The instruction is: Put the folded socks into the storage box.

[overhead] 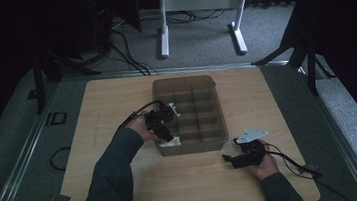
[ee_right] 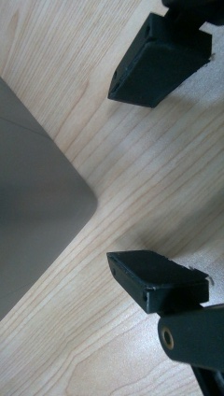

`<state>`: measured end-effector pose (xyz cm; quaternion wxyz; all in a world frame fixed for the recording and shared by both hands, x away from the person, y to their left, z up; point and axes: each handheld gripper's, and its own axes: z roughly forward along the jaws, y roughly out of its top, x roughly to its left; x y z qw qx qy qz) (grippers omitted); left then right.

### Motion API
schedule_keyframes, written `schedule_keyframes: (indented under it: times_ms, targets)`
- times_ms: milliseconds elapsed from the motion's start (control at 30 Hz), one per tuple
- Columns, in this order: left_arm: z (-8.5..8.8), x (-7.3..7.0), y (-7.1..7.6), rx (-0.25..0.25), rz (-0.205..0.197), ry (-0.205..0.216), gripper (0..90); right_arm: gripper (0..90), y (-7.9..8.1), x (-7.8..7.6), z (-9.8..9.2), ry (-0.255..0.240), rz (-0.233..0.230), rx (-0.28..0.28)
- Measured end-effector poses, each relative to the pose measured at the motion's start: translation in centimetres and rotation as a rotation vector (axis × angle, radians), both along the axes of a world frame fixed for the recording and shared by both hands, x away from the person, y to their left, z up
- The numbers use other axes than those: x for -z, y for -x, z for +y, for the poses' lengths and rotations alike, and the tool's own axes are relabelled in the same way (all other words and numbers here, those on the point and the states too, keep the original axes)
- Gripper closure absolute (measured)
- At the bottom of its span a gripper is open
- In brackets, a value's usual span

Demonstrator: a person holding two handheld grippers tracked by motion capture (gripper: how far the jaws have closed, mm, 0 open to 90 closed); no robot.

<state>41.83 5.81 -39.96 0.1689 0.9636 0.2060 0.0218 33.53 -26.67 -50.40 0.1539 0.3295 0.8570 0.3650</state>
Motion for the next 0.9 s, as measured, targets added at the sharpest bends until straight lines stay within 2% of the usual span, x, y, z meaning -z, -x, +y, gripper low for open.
schedule_keyframes:
  times_ms: [100, 200, 333, 467, 533, 633, 800, 900]
  targets:
    - [0.9, -0.3, 0.1, -0.027, -0.015, 0.07, 65.0, 18.7, 0.0, 0.0, 0.0, 0.0, 0.0, 0.0]
    - [1.5, -0.5, 0.2, -0.055, -0.045, 0.081, 62.8, 18.7, 0.0, 0.0, 0.0, 0.0, 0.0, 0.0]
    - [2.5, -0.6, 0.4, -0.096, -0.074, 0.142, 62.6, 18.7, 0.0, 0.0, 0.0, 0.0, 0.0, 0.0]
    - [3.4, -0.7, 0.5, -0.15, -0.128, 0.15, 61.3, 18.7, 0.0, 0.0, 0.0, 0.0, -0.001, 0.0]
    - [3.9, -0.7, 0.7, -0.185, -0.154, 0.184, 60.8, 18.7, 0.0, 0.0, 0.0, 0.0, 0.0, 0.0]
    - [4.6, -0.6, 0.9, -0.231, -0.189, 0.21, 60.3, 18.7, 0.0, 0.0, 0.0, 0.0, -0.001, 0.0]
    - [5.8, -0.1, 0.7, -0.309, -0.227, 0.241, 58.8, 18.7, 0.0, 0.0, 0.0, 0.0, -0.001, 0.0]
    - [6.2, -0.1, 0.7, -0.337, -0.248, 0.256, 58.7, 18.7, 0.0, 0.0, 0.0, 0.0, -0.001, 0.0]
